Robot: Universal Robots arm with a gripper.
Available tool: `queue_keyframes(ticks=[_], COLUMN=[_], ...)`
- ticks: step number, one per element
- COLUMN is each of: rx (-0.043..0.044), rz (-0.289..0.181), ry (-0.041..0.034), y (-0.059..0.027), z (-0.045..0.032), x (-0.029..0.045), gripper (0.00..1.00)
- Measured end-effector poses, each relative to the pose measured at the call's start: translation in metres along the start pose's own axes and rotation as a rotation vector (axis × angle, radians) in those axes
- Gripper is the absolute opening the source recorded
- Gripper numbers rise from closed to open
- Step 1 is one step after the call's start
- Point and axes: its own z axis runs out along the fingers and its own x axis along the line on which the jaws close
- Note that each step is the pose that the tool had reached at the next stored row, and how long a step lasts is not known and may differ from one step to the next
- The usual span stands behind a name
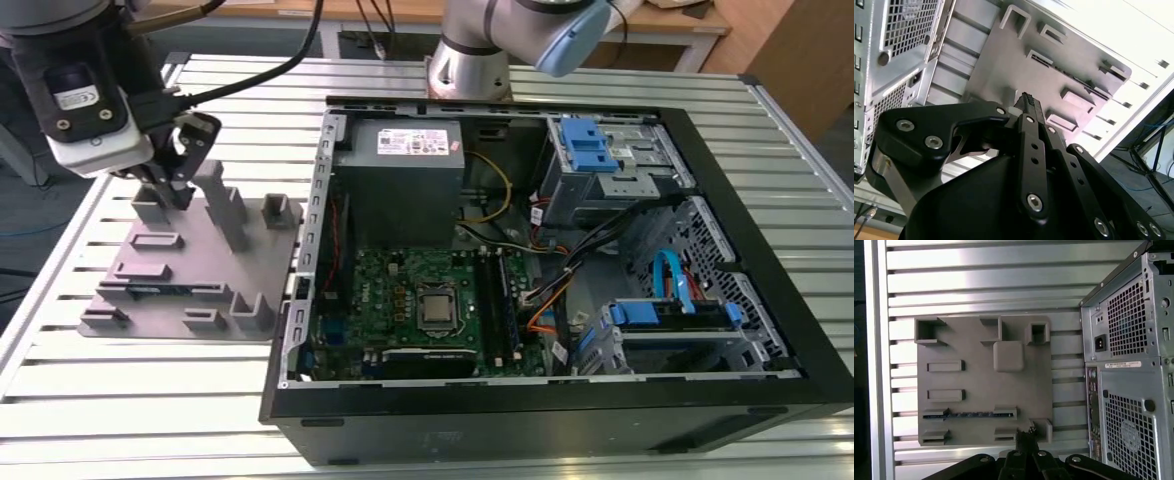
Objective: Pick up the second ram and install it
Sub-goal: 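Reach for the second ram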
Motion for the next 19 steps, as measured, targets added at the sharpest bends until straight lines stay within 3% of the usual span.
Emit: queue_keyframes(ticks=[19], rx=[0.0], rz=[0.0], ry=[0.0], y=[-0.0042], z=[0.0083], x=[0.0422], gripper=[0.11])
